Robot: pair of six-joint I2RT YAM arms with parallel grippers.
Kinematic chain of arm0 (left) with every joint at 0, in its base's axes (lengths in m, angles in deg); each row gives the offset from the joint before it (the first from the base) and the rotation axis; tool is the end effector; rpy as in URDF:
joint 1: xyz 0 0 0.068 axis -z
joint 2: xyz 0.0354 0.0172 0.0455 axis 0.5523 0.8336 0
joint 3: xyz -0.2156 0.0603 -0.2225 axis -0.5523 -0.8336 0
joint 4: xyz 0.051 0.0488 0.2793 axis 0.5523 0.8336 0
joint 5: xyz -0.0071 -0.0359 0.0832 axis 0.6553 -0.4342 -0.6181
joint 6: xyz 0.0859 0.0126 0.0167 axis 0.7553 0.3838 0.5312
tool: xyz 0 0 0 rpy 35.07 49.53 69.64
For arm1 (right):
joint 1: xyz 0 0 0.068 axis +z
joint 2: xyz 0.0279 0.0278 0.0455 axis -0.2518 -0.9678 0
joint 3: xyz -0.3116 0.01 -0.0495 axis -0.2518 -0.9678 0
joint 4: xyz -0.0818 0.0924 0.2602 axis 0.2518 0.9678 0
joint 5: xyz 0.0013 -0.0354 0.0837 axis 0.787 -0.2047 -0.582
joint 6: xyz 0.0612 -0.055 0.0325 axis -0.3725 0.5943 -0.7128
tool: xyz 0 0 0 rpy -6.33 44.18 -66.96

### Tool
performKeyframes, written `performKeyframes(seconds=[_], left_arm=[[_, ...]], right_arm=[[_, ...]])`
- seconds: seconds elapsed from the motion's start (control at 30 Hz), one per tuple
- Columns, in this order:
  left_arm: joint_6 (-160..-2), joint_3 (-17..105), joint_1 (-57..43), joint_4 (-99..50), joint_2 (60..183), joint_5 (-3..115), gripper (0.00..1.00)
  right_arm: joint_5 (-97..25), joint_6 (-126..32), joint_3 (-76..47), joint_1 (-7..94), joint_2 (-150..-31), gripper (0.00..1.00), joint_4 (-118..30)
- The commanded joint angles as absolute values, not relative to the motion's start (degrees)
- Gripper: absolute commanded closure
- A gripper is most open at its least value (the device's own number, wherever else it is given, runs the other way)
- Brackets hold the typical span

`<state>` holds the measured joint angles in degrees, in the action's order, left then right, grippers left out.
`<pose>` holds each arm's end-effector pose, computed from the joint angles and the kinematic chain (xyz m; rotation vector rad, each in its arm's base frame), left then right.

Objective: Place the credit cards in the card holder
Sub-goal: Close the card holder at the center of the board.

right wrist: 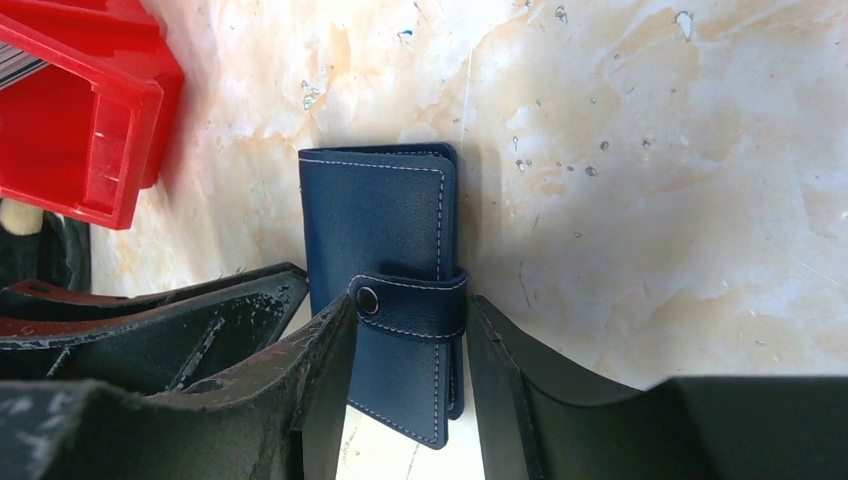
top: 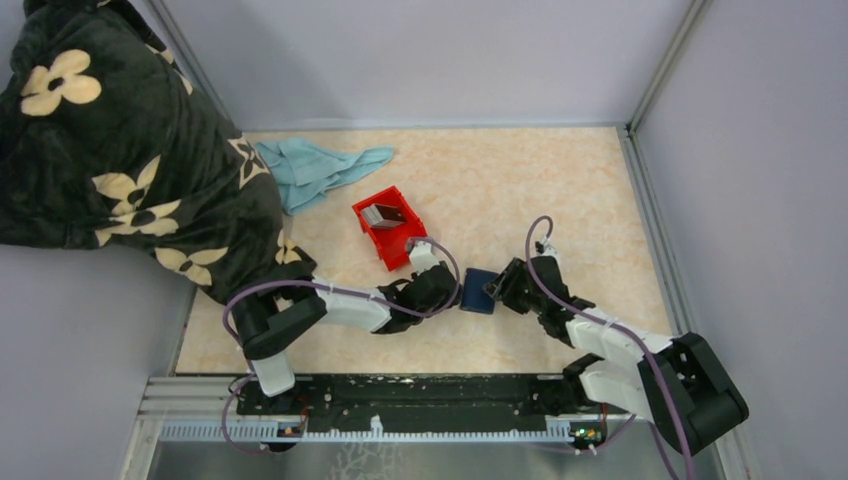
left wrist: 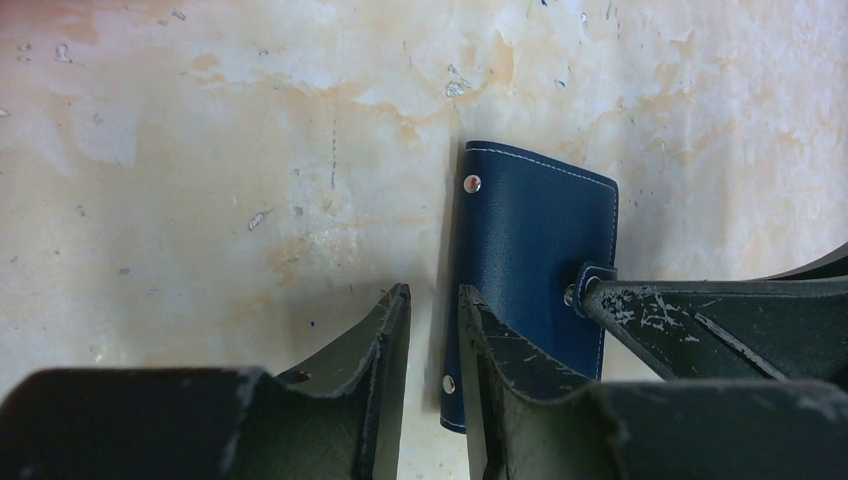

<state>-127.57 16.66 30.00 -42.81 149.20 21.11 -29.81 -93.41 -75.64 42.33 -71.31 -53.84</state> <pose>0.2089 -0.3409 0.1247 -0.1533 2.2357 -0.6973 0.1962 0.1049 0.1280 0.5071 2.3090 0.7519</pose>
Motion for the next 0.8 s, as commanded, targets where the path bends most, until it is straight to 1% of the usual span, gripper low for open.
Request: performKeyframes(seconds=[0.0,0.77], left_arm=[[-126.8,13.9,31.3,-37.2,149.5,22.2,0.67],[-125.1,15.0,32.4,-39.0,150.5,21.7,0.66]], right_arm=[[-28.8,-92.9,-76.2,42.9,-69.3,0.55,-53.3],[-27.5,-95.1,-78.3,42.4,-66.5,0.56,-54.0]])
